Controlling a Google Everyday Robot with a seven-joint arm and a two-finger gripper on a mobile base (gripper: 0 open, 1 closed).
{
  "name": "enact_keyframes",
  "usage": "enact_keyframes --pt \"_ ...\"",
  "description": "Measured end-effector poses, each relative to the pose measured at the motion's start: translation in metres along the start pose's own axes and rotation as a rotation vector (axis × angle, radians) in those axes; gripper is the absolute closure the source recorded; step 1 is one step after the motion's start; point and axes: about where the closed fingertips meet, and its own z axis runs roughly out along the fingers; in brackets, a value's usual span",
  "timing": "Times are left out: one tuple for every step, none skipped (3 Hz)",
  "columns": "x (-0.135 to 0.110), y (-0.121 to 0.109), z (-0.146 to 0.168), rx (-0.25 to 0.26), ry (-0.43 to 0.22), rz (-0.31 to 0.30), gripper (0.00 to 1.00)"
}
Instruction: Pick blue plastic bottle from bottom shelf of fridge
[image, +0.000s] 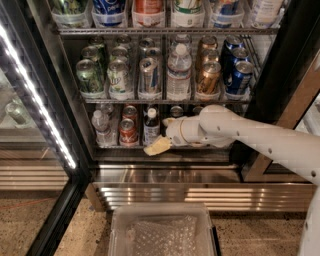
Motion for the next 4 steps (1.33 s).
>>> enact_keyframes --pt "-0.006 0.003 0.006 -0.017 -0.010 0.002 0.14" --pt "-0.011 0.006 0.013 -0.034 -0.019 0.001 0.15" --pt "-0.013 0.008 0.020 -0.048 -0.024 0.003 0.17" --pt "-0.018 0.012 0.041 -0.075 -0.053 -0.003 0.15"
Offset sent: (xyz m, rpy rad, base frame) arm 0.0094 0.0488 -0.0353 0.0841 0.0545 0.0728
